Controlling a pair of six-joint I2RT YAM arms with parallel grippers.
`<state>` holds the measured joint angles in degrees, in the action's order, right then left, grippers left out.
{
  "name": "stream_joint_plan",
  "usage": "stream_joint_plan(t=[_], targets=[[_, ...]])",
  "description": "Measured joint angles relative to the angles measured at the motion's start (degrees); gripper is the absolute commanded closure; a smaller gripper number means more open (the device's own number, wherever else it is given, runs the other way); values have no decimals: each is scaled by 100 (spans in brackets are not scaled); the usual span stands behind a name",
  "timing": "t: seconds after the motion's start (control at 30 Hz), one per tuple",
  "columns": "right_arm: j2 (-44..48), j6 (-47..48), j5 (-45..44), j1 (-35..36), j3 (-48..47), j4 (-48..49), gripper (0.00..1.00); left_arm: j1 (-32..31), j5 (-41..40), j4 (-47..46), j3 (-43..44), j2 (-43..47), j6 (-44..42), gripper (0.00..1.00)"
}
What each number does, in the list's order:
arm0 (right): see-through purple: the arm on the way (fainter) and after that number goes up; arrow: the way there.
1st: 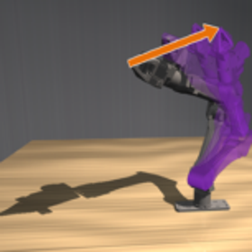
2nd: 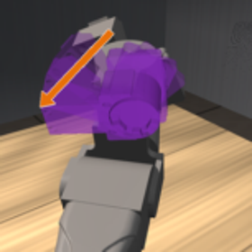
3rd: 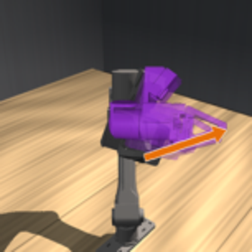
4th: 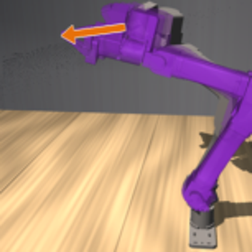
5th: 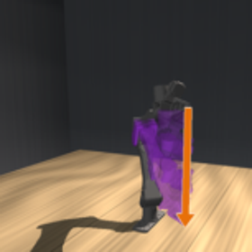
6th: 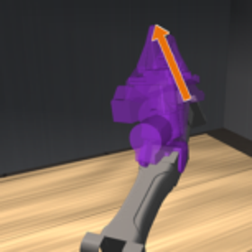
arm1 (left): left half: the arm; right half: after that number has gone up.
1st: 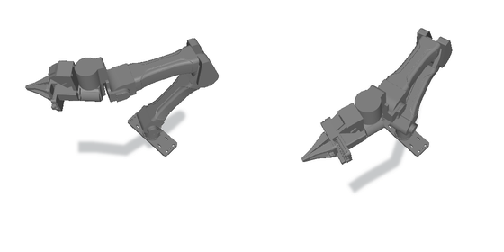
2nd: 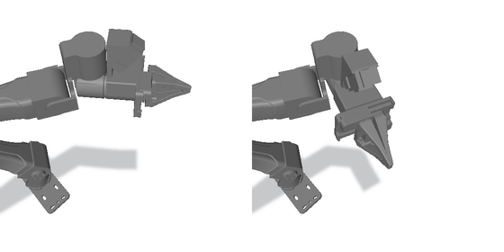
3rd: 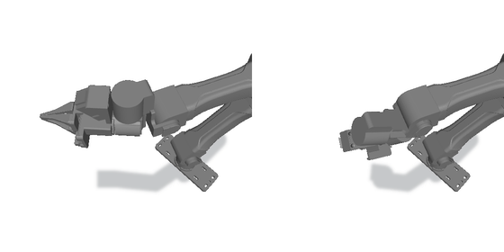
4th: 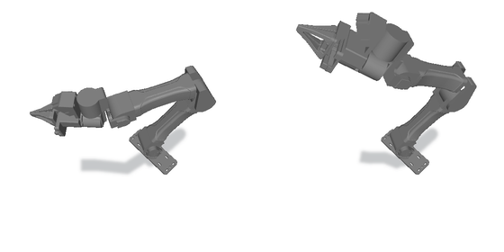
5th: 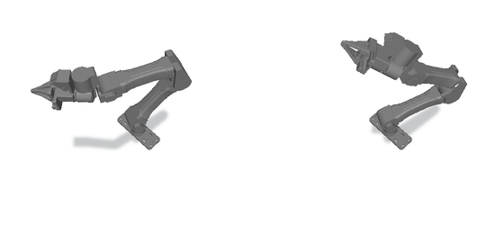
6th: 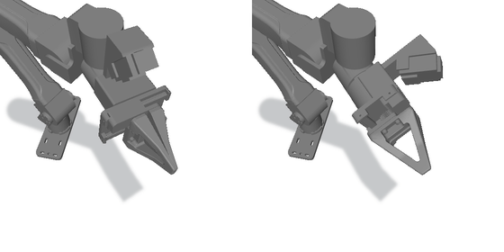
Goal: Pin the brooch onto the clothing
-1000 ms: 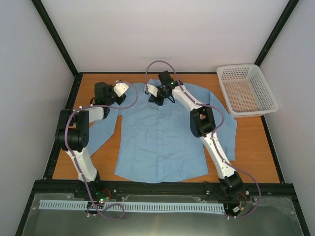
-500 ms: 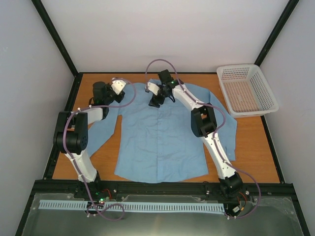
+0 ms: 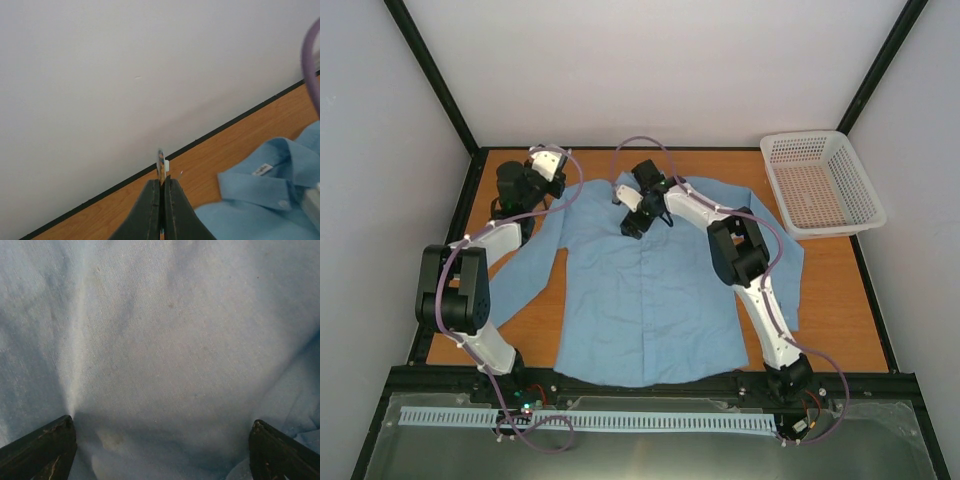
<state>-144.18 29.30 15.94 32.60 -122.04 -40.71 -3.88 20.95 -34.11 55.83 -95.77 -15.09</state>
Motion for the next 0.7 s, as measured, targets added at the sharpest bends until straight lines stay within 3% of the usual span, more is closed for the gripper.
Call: stream_joint_plan(t=[0.13, 0.23, 0.5, 0.7], targets=[[605, -13, -107, 149, 1005, 227, 8, -4, 0, 4, -76, 48, 2, 99], [634, -26, -184, 179, 997, 157, 8, -4, 4, 15, -92, 48, 0, 99], [79, -396, -450, 205, -219, -688, 21, -4, -11, 26, -94, 48, -20, 99], [-463, -826, -699, 337, -1279, -1145, 23, -4, -17, 24, -94, 48, -26, 99]])
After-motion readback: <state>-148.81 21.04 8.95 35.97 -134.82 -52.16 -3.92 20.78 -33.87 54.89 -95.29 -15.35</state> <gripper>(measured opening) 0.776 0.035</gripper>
